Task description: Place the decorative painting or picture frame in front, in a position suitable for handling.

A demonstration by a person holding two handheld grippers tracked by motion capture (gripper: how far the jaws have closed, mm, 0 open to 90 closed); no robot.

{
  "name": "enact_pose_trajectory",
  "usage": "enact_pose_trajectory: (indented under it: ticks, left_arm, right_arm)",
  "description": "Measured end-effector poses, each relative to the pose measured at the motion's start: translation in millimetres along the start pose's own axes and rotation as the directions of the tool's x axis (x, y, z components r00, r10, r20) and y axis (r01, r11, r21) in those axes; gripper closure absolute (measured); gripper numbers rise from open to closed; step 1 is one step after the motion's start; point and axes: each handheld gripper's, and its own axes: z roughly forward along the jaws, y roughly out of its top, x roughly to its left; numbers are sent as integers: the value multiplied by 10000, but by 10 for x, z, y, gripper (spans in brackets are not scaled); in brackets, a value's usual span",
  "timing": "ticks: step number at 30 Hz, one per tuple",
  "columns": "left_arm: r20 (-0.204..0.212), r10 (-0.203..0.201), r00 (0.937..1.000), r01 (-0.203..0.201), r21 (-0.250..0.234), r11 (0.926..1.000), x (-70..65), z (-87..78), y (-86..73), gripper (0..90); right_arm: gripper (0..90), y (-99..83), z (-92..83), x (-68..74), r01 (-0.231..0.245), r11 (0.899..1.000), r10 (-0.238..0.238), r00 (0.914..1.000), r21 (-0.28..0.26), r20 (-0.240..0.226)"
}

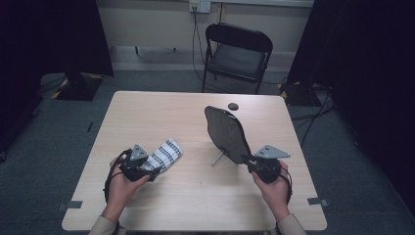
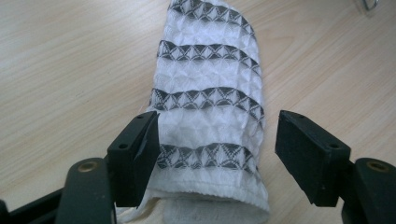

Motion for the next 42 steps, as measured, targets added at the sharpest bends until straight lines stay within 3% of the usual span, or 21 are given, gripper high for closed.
enact_pose_trajectory:
  ticks: [2, 3, 6, 10, 15, 21, 26, 27, 42]
  left_arm:
    - [-12, -4, 10000, 4, 32, 10000, 15, 5, -7, 308]
    - [2, -27, 10000, 27, 13, 10000, 15, 4, -7, 308]
    - [-7, -28, 10000, 28, -63, 10000, 20, 2, 2, 308]
    - [2, 73, 10000, -73, -64, 10000, 21, 7, 13, 308]
    - [-9, 44, 10000, -45, -127, 9999, 19, 3, 26, 307]
    - [-25, 1, 10000, -1, -162, 9999, 13, 1, 29, 305]
    - [-2, 8, 10000, -8, -166, 9999, 13, -6, 32, 303]
    - [-12, 4, 10000, -4, -178, 9998, 13, -8, 33, 301]
    - [87, 58, 9999, -56, -192, 9998, -20, -14, 54, 291]
  right_arm:
    - [787, 3, 1, -13, -121, 9999, 121, 9999, -11, 101]
    - [786, 6, -1, -44, -422, 9991, 422, 9989, 6, 204]
    - [789, 7, -9, -84, -341, 9994, 337, 9969, 36, 714]
    - [790, 12, -10, -91, -485, 9988, 479, 9969, 87, 631]
    - [790, 13, 3, -60, -234, 9997, 233, 9958, 2, 888]
    - [785, 44, 29, 25, 299, 9994, -310, 9964, 148, 795]
    - [760, 53, 51, 93, 456, 9989, -462, 9972, 114, 591]
    - [734, 58, 61, 109, 175, 9998, -175, 9993, 31, 332]
    - [532, 122, 166, 455, -104, 9992, 77, 9975, -388, -697]
